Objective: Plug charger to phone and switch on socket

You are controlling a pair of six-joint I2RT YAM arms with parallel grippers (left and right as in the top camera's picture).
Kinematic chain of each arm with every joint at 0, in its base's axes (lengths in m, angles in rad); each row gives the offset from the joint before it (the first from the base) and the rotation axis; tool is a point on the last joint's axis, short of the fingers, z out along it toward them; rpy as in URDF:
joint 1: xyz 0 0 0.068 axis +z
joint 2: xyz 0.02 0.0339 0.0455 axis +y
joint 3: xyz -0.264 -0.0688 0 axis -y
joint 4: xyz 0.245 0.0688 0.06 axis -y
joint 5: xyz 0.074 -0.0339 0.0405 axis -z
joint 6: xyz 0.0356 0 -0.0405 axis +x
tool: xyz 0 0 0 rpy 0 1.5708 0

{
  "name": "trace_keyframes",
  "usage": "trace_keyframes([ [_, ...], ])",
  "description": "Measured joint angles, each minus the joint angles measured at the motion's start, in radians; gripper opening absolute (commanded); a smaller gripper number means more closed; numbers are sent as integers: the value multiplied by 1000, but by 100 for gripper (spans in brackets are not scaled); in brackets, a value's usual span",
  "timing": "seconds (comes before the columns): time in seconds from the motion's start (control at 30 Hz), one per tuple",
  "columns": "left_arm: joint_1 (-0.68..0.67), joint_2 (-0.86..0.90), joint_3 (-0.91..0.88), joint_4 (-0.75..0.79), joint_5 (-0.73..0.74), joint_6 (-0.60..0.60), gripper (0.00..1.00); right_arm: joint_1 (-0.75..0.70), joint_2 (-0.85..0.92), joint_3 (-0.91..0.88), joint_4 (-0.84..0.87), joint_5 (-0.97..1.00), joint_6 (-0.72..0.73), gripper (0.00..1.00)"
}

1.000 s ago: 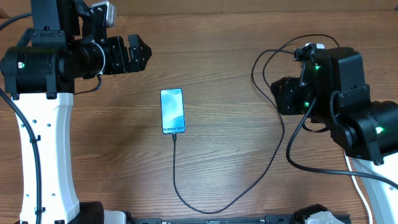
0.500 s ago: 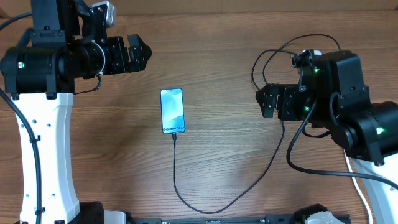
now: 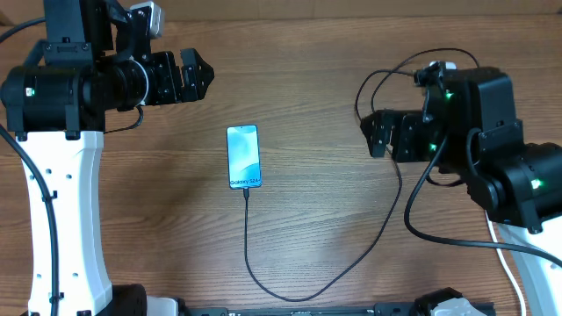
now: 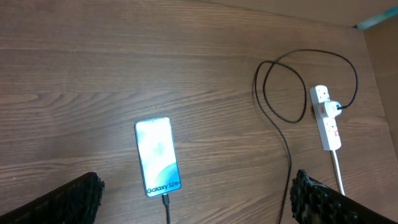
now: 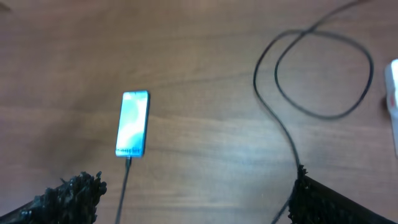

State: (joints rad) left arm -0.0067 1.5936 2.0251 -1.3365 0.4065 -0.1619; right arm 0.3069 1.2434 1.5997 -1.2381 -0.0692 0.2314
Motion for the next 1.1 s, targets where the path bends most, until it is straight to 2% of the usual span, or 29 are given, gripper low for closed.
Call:
trace_keyframes([
  [0.17,0,0,0,0,0,0,100,-46,-5,0,74,5,-17,100],
  [0.37,0,0,0,0,0,0,100,-113,-95,-116,315,-41,-89,100],
  [0.7,0,0,0,0,0,0,100,-158,-391,-584,726,-89,-142,100],
  [0.9,0,0,0,0,0,0,99,-164,-650,-974,1046,-92,-150,100],
  [1.1,0,0,0,0,0,0,100,-164,-837,-1221,1140,-81,-153,100],
])
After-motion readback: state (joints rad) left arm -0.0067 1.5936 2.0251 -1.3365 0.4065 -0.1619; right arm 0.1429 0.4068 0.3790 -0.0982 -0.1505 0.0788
